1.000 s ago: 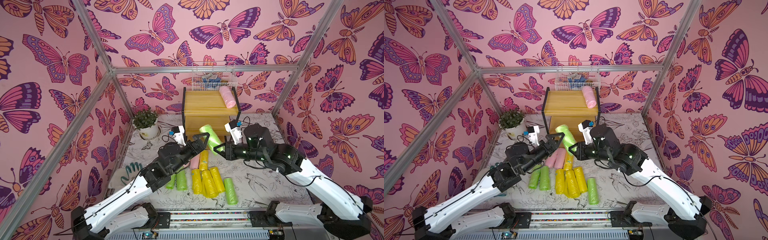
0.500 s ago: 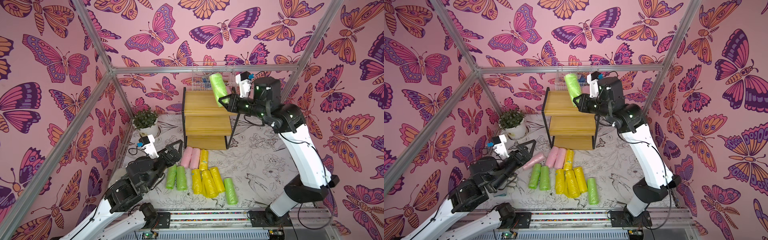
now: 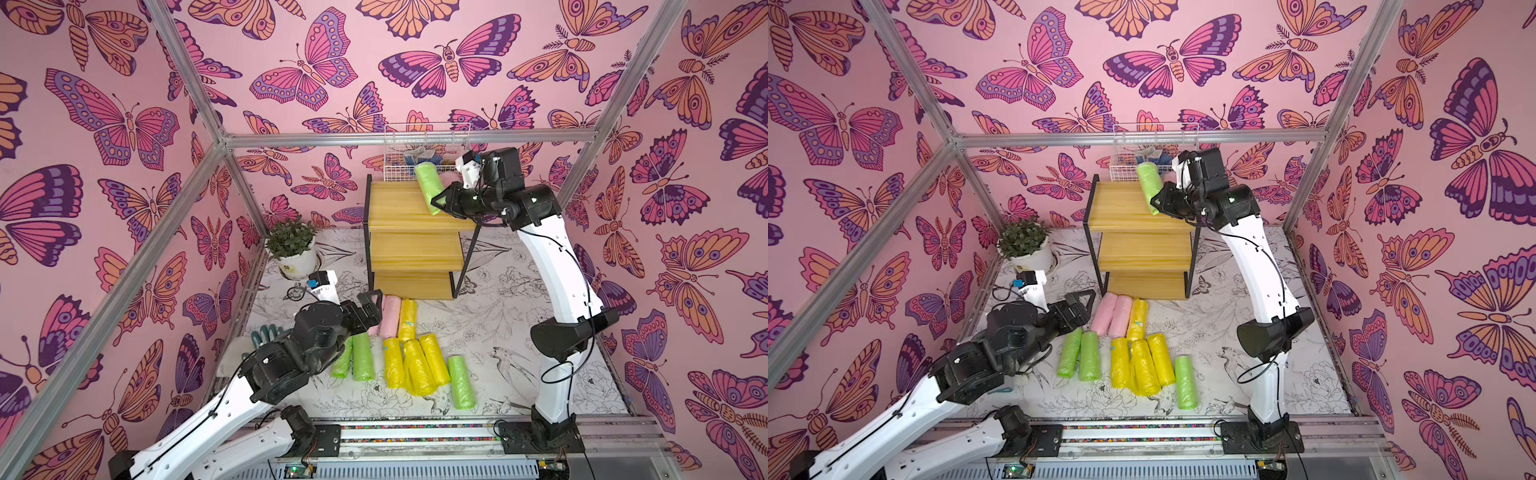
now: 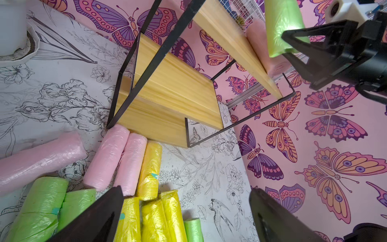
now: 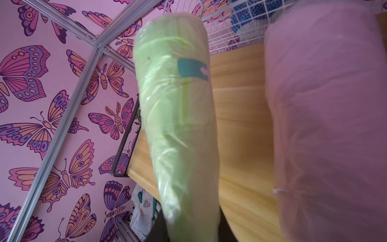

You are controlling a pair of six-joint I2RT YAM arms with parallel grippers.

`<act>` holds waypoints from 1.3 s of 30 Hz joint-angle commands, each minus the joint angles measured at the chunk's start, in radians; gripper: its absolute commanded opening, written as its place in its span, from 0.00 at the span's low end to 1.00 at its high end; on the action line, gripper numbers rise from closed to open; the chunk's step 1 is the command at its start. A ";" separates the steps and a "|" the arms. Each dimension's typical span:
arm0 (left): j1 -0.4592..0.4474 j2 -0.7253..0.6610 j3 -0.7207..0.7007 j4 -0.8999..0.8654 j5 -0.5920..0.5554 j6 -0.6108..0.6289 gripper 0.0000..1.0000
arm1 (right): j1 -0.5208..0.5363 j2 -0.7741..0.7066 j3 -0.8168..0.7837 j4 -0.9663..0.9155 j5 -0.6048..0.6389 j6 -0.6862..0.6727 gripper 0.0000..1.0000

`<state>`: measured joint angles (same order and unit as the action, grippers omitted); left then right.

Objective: Sort the rolls of trash bags by color and place them on the shelf
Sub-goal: Place the roll of trash bags on the shelf, then pick up the roll of trash bags from the center of the board.

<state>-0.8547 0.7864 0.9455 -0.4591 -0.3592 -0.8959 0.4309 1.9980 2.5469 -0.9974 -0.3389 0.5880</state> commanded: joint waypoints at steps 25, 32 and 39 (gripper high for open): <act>0.007 0.201 0.099 -0.024 0.118 0.101 1.00 | -0.008 -0.266 -0.094 0.053 0.031 -0.056 0.71; 0.008 0.336 0.150 -0.024 0.252 0.083 1.00 | -0.007 -0.665 -0.622 0.081 0.150 -0.094 0.72; 0.007 0.425 0.159 -0.024 0.338 0.031 0.97 | -0.007 -1.015 -1.121 0.041 0.198 -0.040 0.72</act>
<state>-0.8509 1.1923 1.0817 -0.4725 -0.0837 -0.8402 0.4274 1.0309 1.5352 -0.9157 -0.1776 0.5262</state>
